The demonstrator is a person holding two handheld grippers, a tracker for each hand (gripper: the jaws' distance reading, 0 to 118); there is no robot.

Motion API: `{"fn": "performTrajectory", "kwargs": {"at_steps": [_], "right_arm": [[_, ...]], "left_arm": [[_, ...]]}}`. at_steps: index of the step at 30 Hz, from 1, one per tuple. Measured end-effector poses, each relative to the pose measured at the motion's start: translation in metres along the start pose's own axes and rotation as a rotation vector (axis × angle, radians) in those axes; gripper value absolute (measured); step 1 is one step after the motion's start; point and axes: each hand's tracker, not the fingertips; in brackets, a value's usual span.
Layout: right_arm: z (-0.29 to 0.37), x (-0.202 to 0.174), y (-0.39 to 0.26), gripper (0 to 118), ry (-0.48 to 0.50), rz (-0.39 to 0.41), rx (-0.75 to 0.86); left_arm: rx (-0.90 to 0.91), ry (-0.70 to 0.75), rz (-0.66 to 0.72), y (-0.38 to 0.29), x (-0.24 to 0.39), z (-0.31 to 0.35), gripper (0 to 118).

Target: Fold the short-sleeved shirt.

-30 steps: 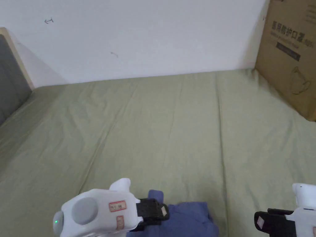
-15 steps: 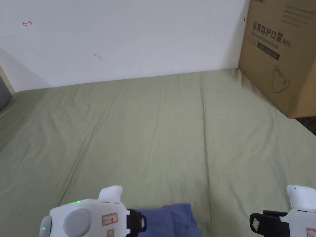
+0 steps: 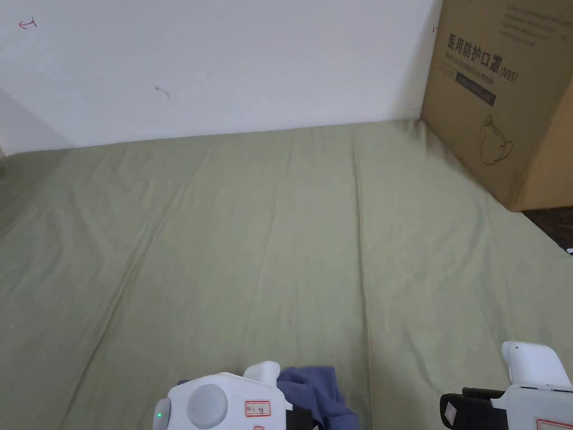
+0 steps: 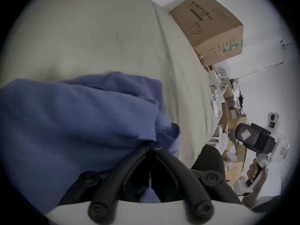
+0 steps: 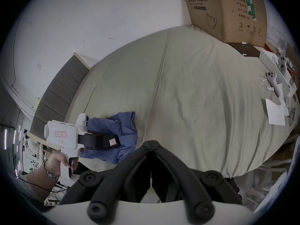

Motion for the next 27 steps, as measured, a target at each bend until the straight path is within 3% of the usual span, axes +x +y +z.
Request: {"fn": "performTrajectory", "kwargs": {"at_steps": [3,8,14,17,20,22,25,26,27], "right_arm": [[0.001,-0.003,0.002,0,0.004,-0.007,0.004],[0.003,-0.013,0.011,0,0.022,0.015,0.026],[-0.033,-0.049,0.023,0,0.285,0.090,-0.042],[-0.077,-0.081,0.023,0,0.353,0.129,-0.152],[-0.128,-0.093,0.017,0,0.450,0.063,-0.288],[-0.156,-0.088,0.012,0,0.469,0.037,-0.361],[-0.179,-0.056,0.007,0,0.361,0.060,-0.398],[-0.186,-0.039,0.006,0,0.349,0.038,-0.416],[-0.190,-0.021,0.005,0,0.416,-0.045,-0.428]], "left_arm": [[-0.002,-0.009,-0.002,-0.004,0.000,-0.002,1],[0.138,-0.186,0.056,-0.009,0.005,0.045,1],[0.408,0.000,-0.035,-0.034,-0.027,0.159,1],[0.436,0.091,0.035,-0.049,-0.062,0.191,2],[0.459,0.077,0.180,-0.063,-0.101,0.205,2],[0.469,0.033,0.259,-0.070,-0.122,0.207,2],[0.448,-0.046,0.310,-0.074,-0.143,0.199,2],[0.430,-0.062,0.315,-0.073,-0.147,0.194,2],[0.426,-0.071,0.305,-0.073,-0.151,0.190,2]]}}
